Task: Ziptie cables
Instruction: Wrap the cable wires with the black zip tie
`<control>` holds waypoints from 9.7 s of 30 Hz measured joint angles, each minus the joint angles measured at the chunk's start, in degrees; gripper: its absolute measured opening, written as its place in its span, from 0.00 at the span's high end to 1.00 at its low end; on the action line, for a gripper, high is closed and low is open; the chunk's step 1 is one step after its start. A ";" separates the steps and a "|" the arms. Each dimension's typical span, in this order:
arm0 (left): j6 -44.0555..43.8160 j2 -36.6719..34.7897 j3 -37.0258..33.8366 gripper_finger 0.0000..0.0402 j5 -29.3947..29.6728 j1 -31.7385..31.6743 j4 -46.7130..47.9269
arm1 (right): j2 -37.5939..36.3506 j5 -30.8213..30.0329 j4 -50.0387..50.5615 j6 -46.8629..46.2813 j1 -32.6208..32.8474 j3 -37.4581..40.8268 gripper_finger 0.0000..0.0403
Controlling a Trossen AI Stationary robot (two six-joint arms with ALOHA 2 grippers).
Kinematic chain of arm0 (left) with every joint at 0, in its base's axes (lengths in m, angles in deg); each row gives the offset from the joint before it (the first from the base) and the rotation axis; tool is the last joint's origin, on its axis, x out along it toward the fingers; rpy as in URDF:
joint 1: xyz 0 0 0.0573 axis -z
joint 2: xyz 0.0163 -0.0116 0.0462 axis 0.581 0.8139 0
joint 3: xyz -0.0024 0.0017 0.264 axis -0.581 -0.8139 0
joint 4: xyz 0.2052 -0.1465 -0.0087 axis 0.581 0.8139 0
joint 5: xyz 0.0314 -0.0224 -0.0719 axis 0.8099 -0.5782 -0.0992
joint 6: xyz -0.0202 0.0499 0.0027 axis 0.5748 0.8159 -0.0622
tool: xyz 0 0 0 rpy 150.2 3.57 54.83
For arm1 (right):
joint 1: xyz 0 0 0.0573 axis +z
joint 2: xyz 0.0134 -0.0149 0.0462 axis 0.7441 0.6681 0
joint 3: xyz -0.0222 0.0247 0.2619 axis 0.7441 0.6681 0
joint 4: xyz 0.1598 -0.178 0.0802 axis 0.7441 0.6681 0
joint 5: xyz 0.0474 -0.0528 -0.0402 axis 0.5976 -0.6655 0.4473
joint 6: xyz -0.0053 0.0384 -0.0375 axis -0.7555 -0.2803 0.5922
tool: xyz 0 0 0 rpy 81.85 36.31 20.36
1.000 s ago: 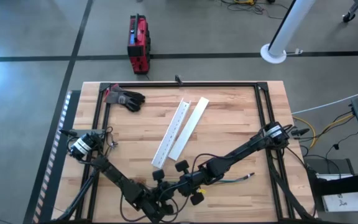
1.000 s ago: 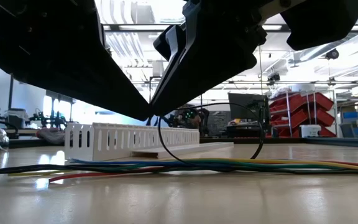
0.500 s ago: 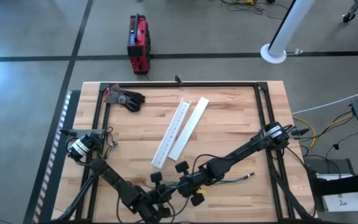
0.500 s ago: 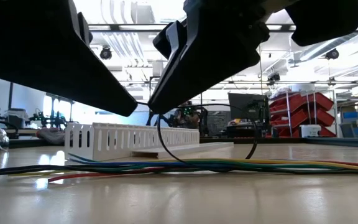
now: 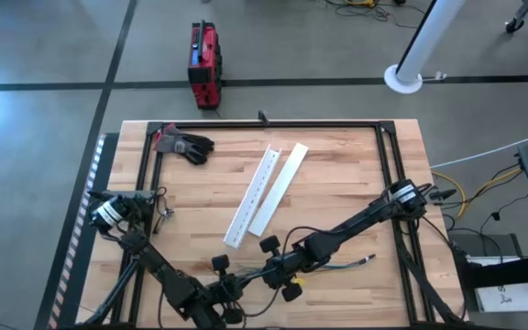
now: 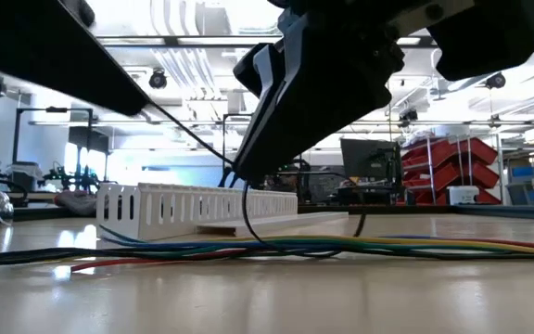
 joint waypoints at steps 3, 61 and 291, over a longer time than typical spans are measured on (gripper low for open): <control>-1.23 -1.35 0.02 1.00 0.81 1.42 2.68 | 0.00 0.00 0.17 0.01 0.00 0.02 0.98; -13.58 -10.29 0.00 1.00 23.72 19.35 15.83 | 1.91 0.01 0.77 -0.38 -0.30 -2.38 0.75; 13.29 0.07 -25.25 1.00 -7.26 -2.99 -41.57 | -8.61 -19.04 -1.08 5.19 2.95 -6.41 0.98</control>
